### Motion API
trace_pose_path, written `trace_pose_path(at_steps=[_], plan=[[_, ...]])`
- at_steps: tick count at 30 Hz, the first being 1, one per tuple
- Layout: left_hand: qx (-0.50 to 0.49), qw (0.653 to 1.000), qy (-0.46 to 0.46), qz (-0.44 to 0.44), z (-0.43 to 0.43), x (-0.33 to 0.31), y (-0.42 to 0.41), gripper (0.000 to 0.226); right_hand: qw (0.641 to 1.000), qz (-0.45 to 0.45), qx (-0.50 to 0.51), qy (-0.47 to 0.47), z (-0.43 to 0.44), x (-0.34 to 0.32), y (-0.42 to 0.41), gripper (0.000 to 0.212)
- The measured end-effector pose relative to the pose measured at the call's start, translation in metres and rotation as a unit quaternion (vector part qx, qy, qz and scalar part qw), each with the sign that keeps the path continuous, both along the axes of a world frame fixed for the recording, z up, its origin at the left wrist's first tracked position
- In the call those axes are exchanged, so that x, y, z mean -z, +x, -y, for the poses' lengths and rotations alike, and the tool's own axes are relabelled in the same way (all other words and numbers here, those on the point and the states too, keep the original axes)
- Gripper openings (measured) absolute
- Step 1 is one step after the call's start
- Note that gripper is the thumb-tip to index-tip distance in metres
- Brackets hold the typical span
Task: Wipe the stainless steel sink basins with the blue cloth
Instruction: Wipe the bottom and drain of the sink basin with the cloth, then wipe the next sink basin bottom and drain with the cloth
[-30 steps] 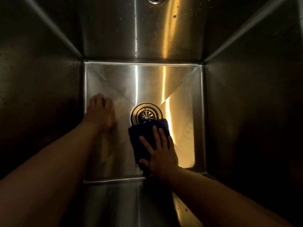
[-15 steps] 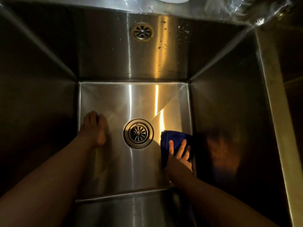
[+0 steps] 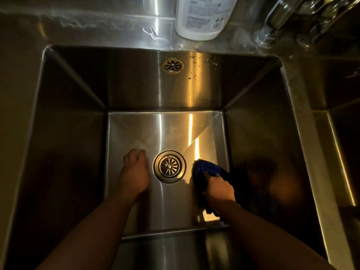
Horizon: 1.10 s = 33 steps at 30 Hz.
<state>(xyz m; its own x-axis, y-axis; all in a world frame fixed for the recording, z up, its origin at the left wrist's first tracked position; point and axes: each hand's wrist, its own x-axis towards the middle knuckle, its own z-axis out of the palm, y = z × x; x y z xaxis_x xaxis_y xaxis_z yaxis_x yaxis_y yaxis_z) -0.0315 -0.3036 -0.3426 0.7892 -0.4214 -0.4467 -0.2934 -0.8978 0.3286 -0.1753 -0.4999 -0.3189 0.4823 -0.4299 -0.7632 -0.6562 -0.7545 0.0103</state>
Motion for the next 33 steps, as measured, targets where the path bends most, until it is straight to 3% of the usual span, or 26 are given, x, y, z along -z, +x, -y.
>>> trace_pose_path(at_steps=[6, 14, 17, 20, 22, 25, 29, 33], plan=[[-0.045, 0.992, 0.017, -0.12, 0.016, -0.028, -0.02, 0.036, 0.995, 0.069, 0.057, 0.05, -0.009, -0.031, 0.002, 0.046], [-0.054, 0.99, 0.028, -0.125, 0.012, -0.049, -0.043, 0.035, 0.99, 0.113, 0.052, 0.072, -0.019, -0.062, -0.007, 0.043], [-0.102, 0.98, -0.025, -0.172, 0.017, -0.05, -0.045, 0.031, 0.983, 0.141, 0.059, 0.1, -0.023, -0.075, -0.004, 0.045], [-0.209, 0.934, -0.146, -0.251, 0.03, -0.066, -0.048, 0.026, 0.971, 0.184, 0.071, 0.135, -0.032, -0.089, 0.004, 0.05], [-0.227, 0.899, -0.208, -0.313, 0.039, -0.078, -0.047, 0.027, 0.958, 0.223, 0.079, 0.165, -0.04, -0.097, 0.011, 0.053], [-0.286, 0.829, -0.29, -0.383, 0.047, -0.09, -0.048, 0.036, 0.939, 0.274, 0.07, 0.194, -0.05, -0.105, 0.019, 0.044], [-0.353, 0.779, -0.322, -0.407, 0.044, -0.1, -0.045, 0.042, 0.929, 0.299, 0.07, 0.209, -0.055, -0.107, 0.023, 0.04], [-0.397, 0.75, -0.319, -0.422, 0.04, -0.105, -0.043, 0.029, 0.917, 0.291, 0.104, 0.252, -0.053, -0.101, 0.019, 0.062]])
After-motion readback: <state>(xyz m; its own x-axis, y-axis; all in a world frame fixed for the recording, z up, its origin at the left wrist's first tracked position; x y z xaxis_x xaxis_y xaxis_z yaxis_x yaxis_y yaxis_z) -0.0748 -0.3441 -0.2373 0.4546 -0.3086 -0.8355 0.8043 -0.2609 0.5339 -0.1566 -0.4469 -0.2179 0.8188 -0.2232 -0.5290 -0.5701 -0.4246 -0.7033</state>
